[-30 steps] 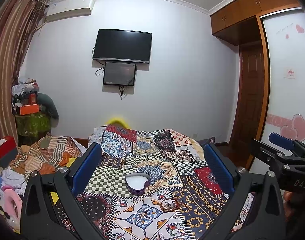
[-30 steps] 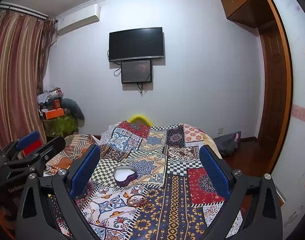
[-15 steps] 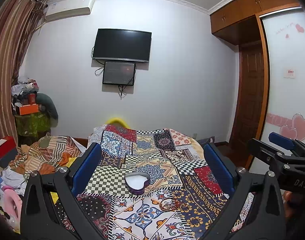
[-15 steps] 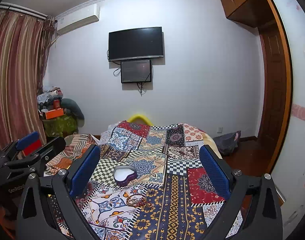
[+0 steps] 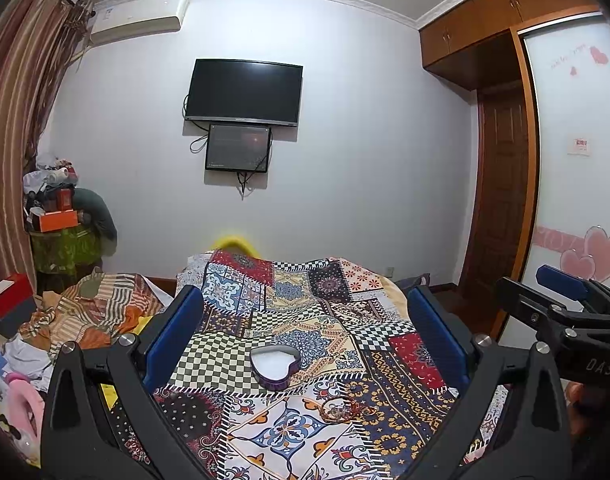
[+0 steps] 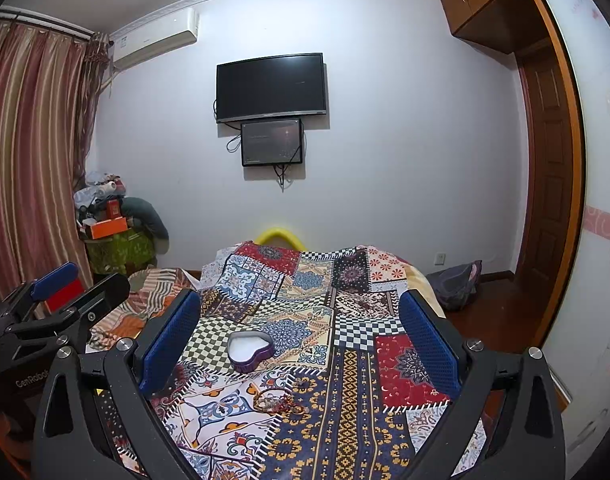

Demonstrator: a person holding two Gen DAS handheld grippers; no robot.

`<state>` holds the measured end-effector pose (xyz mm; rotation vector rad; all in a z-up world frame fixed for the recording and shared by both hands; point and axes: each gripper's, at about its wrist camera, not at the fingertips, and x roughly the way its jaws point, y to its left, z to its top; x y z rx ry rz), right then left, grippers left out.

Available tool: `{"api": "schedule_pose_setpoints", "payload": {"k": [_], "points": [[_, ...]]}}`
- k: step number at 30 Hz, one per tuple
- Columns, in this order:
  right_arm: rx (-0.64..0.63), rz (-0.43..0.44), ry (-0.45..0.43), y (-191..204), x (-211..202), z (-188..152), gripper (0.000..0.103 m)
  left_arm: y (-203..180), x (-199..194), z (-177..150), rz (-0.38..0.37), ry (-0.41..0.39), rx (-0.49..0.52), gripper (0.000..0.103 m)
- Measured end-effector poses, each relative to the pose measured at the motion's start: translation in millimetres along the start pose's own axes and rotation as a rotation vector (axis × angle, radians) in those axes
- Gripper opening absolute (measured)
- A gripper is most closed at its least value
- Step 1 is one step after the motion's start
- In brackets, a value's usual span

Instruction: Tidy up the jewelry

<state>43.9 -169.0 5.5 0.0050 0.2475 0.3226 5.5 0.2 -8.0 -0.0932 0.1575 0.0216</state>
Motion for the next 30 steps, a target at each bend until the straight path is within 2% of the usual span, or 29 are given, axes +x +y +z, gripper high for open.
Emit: {"api": "schedule_pose_setpoints", "payload": {"k": [18, 23, 27, 30], "points": [[0.012, -0.003, 0.041, -5, 17, -6, 0.099, 3, 21, -6, 0.004, 0.035, 0.004, 0.102], [0.015, -0.025, 0.093, -13, 37, -19, 0.099, 12, 50, -19, 0.018, 0.104, -0.015, 0.102], [0.019, -0.046, 0.179, -24, 63, -37, 0.099, 20, 77, -37, 0.046, 0.171, -0.020, 0.102], [0.039, -0.047, 0.255, -34, 82, -53, 0.099, 26, 97, -54, 0.046, 0.238, -0.035, 0.095]]}}
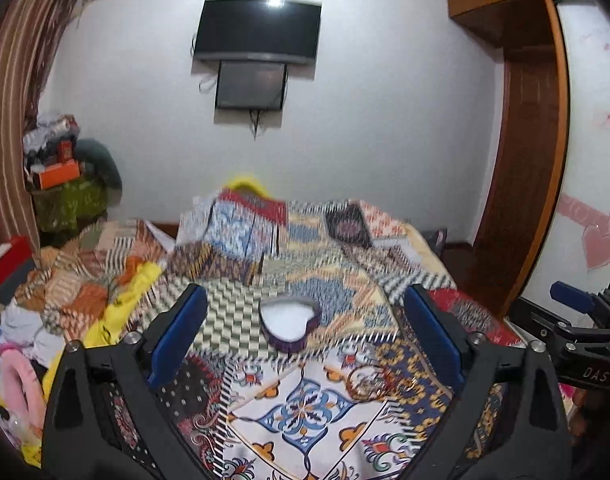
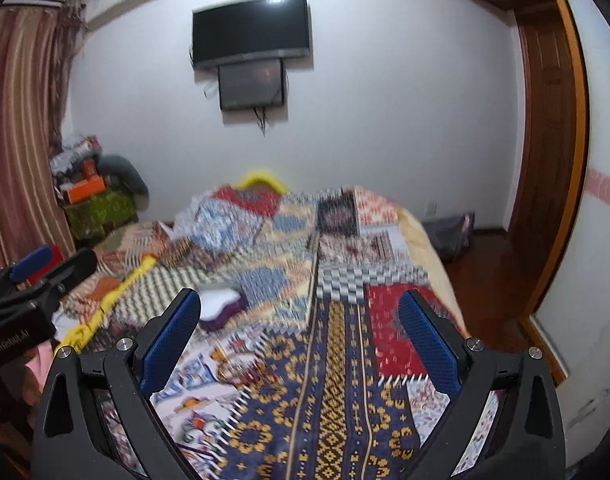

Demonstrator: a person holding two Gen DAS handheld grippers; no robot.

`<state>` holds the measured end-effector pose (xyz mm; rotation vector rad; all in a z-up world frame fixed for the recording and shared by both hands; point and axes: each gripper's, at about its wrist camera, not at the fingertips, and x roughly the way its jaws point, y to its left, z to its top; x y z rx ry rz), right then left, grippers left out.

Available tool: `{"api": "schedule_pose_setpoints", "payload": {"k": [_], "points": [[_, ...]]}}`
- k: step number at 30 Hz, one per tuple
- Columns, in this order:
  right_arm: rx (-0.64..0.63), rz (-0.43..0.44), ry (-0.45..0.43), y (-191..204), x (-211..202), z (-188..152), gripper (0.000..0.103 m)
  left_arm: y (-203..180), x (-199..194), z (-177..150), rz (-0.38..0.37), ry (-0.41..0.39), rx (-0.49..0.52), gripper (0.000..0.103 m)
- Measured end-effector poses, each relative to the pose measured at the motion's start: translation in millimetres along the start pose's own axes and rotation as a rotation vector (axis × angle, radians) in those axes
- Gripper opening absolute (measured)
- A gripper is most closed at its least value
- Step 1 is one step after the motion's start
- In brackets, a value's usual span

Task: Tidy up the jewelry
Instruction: 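Move both tools down toward the jewelry pile on the quilt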

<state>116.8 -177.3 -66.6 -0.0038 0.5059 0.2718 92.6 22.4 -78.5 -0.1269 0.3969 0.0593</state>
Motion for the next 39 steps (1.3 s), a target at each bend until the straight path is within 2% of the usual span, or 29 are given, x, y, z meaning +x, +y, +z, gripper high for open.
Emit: {"api": "schedule_pose_setpoints", "payload": {"k": [8, 12, 14, 16, 21, 23, 25, 29, 33, 39], "points": [[-0.015, -0.020, 0.163, -16, 46, -29, 0.097, 13, 66, -42, -0.016, 0.240, -0.027, 0.073], [-0.047, 0.004, 0.243, -15, 66, -45, 0.082, 13, 89, -61, -0.066, 0.346, -0.034, 0.065], [-0.053, 0.028, 0.274, -14, 77, -51, 0.076, 11, 97, -69, -0.092, 0.381, -0.036, 0.059], [-0.053, 0.064, 0.307, -13, 83, -55, 0.066, 8, 103, -74, -0.118, 0.410, -0.033, 0.055], [-0.063, 0.131, 0.354, -7, 99, -60, 0.052, -1, 112, -81, -0.162, 0.445, -0.002, 0.042], [-0.071, 0.149, 0.368, -4, 104, -61, 0.045, -4, 115, -81, -0.175, 0.452, 0.010, 0.034], [-0.085, 0.165, 0.383, -1, 109, -63, 0.036, -7, 118, -81, -0.182, 0.456, 0.020, 0.032], [-0.108, 0.182, 0.405, 5, 117, -66, 0.025, -10, 125, -81, -0.201, 0.460, 0.026, 0.028], [-0.131, 0.188, 0.407, 9, 120, -67, 0.011, -13, 132, -80, -0.210, 0.464, 0.030, 0.028], [-0.150, 0.173, 0.385, 8, 116, -67, 0.008, -15, 139, -81, -0.216, 0.475, 0.022, 0.028]]}}
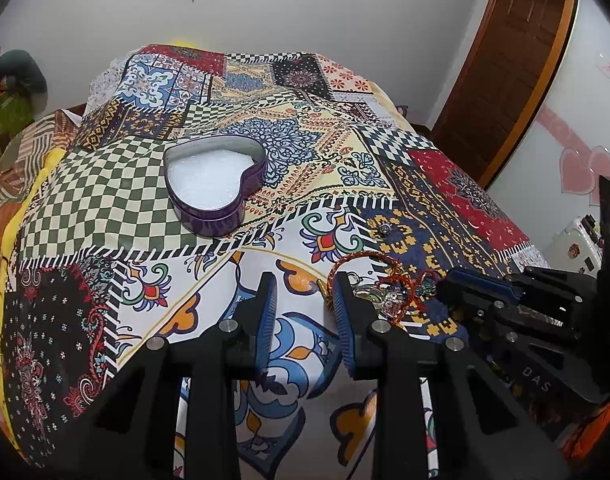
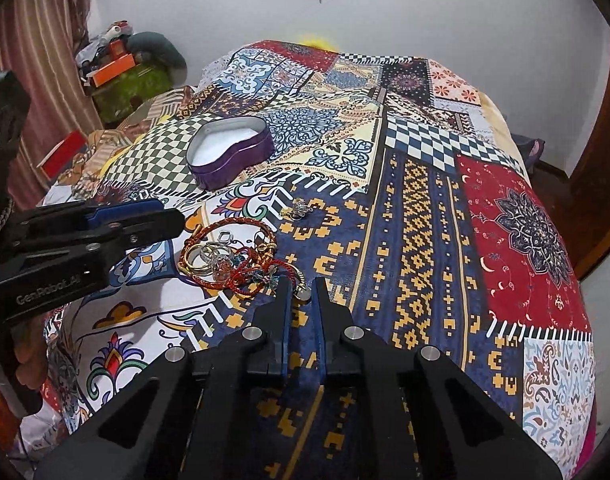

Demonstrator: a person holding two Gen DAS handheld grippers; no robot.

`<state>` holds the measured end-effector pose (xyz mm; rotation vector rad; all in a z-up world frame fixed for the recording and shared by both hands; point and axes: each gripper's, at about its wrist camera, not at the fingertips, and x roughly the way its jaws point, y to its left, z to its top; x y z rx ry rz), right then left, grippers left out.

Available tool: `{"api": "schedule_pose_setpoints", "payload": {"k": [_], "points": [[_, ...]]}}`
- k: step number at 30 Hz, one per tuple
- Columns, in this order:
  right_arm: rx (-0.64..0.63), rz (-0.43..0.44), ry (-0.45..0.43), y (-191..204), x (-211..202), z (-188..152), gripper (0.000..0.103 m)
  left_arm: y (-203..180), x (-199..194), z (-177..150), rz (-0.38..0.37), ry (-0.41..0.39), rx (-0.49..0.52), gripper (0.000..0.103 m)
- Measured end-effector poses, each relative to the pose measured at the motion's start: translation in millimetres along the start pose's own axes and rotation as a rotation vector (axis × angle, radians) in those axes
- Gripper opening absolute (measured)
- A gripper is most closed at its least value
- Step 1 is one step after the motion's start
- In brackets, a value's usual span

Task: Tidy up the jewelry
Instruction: 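Move both tools down toward the jewelry pile on the quilt, then grasp the red bracelet with the left tool while the right tool grasps a small silver ring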

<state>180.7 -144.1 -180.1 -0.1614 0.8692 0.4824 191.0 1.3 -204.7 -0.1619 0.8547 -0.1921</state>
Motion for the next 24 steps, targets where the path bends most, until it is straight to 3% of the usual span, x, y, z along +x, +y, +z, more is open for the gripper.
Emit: {"api": "schedule_pose_setpoints", "payload": {"k": [18, 22, 24], "points": [[0.095, -0.040, -0.064, -27, -19, 0, 0.008, -6, 25, 5, -0.002, 0.059, 0.009, 0.027], [0.100, -0.030, -0.065, -27, -18, -2, 0.008, -7, 31, 4, -0.027, 0.072, 0.017, 0.008], [0.103, -0.024, -0.066, -27, -18, -2, 0.008, -9, 32, 4, -0.044, 0.082, 0.024, 0.004]]}}
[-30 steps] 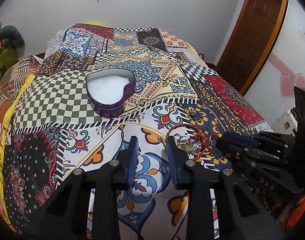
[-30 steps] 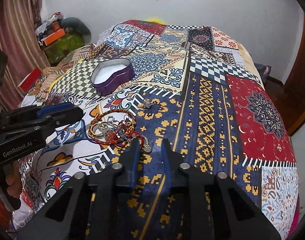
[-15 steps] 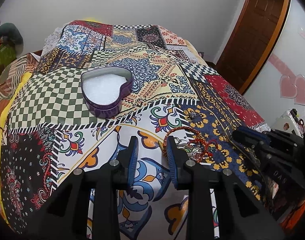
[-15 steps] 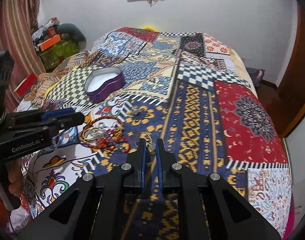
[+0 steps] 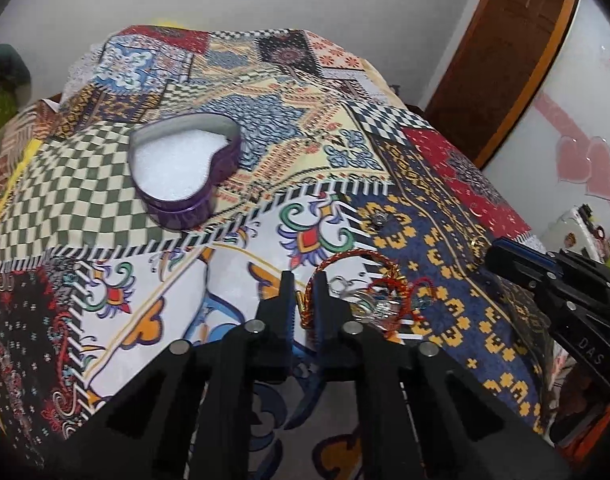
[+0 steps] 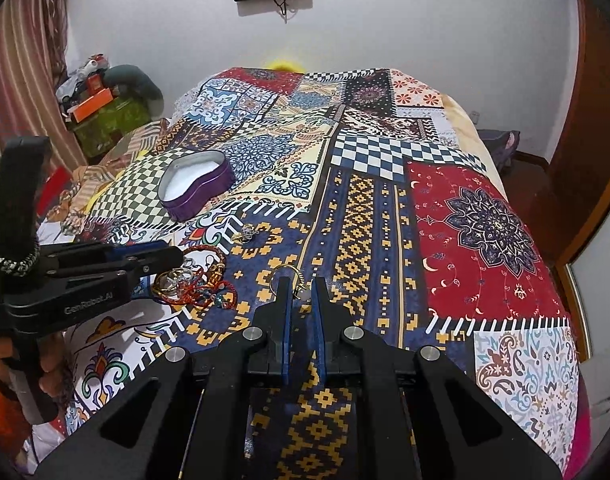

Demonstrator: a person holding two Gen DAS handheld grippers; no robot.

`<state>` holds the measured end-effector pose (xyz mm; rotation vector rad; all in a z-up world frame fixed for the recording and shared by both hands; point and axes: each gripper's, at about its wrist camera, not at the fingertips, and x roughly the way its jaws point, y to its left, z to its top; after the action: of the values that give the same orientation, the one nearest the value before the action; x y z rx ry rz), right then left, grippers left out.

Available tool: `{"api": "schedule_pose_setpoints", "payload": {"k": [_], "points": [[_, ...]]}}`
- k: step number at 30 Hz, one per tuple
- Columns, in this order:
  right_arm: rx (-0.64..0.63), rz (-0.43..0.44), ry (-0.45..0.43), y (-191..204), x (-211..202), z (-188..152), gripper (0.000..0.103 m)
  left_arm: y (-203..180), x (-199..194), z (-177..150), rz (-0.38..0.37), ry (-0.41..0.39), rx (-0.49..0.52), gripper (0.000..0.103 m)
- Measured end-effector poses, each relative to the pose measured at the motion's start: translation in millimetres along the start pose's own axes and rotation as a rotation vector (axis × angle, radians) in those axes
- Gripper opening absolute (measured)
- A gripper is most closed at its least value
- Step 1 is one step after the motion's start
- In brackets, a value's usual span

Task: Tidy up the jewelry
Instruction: 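Grasp the red bracelet with the left tool while the right tool grasps a small silver ring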

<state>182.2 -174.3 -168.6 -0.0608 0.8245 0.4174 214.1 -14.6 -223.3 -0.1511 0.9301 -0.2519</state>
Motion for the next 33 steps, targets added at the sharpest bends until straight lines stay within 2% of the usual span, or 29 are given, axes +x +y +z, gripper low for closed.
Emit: {"api": "schedule_pose_setpoints", "payload": {"k": [5, 15, 21, 28, 33], "points": [[0.004, 0.003, -0.011, -1, -4, 2, 0.008, -7, -8, 0, 0.001, -0.025, 0.020, 0.003], [0.007, 0.007, -0.053, 3, -20, 11, 0.008, -13, -57, 7, -0.016, -0.137, 0.000, 0.003], [0.001, 0.011, -0.073, 12, -29, 13, 0.008, -15, -82, 3, -0.041, -0.170, -0.007, 0.003], [-0.011, 0.011, -0.082, 19, -36, 13, 0.008, -9, -90, -9, -0.061, -0.150, -0.035, 0.003], [-0.018, 0.011, -0.083, 23, -38, 12, 0.008, 3, -75, -25, -0.063, -0.070, -0.071, 0.003]]}}
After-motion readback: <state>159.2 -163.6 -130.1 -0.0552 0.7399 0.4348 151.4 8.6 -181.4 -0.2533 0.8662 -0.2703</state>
